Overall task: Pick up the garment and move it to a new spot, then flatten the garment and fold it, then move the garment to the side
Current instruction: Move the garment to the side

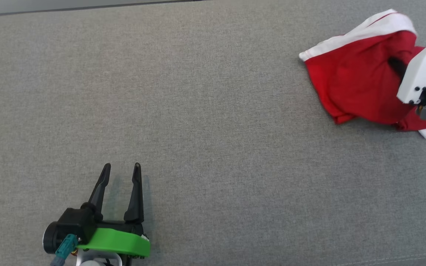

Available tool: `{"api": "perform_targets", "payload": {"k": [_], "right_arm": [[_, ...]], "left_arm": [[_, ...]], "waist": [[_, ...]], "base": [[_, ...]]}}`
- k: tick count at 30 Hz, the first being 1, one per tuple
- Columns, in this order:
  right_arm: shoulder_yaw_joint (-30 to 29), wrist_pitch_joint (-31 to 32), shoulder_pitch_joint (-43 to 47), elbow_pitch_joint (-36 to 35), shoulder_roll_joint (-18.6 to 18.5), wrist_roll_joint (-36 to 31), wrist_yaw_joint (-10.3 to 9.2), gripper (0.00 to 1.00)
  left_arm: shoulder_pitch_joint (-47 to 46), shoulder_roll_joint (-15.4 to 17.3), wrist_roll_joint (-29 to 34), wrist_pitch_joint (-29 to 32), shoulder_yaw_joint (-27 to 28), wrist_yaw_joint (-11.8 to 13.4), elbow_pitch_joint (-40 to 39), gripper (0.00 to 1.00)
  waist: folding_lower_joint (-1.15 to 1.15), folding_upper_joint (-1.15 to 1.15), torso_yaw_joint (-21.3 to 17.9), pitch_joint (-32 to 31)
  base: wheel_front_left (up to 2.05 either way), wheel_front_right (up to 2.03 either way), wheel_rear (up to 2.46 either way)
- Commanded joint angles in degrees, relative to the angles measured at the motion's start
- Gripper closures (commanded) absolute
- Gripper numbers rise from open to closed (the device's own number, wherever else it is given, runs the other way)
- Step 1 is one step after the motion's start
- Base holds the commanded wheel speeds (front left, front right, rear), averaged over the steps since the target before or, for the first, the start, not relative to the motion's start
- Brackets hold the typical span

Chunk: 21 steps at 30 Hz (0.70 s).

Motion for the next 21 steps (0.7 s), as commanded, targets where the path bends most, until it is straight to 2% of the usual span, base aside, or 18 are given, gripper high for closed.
{"api": "perform_targets", "payload": {"k": [1,6,12,17,21], "right_arm": [[-1.7,1.5,-1.9,-0.4,-0.5,-1.2,-0.02,1.00],[-8.9,6.9,-5.1,-0.9,-2.0,-5.7,-0.02,1.00],[-13.7,11.3,-2.6,-0.9,-5.1,-10.9,-0.03,1.00],[-17.4,11.9,-1.3,-0.3,-6.0,-15.3,-0.03,1.00],[-19.6,8.4,-0.7,0.2,-6.1,-18.8,-0.03,1.00]], "left_arm": [[-1.3,0.1,0.5,-0.1,-0.3,-0.4,-0.1,0.00],[-2.3,0.1,1.5,-0.1,-0.6,-1.1,-0.1,0.00],[-2.3,0.1,2.4,-0.1,0.2,-1.4,0.0,0.00],[-3.0,0.1,3.4,-0.1,1.7,-1.7,-0.2,0.00],[-3.3,0.1,3.7,-0.1,2.1,-2.1,-0.3,0.00]], "waist": [[0.00,0.25,-0.5,1.7],[0.00,0.25,0.6,4.1],[0.00,0.25,2.0,6.4],[0.00,0.25,2.3,8.2],[0.00,0.25,2.4,9.0]], "base": [[0.00,0.00,0.00],[0.00,0.00,0.00],[0.00,0.00,0.00],[0.00,0.00,0.00],[0.00,0.00,0.00]]}}
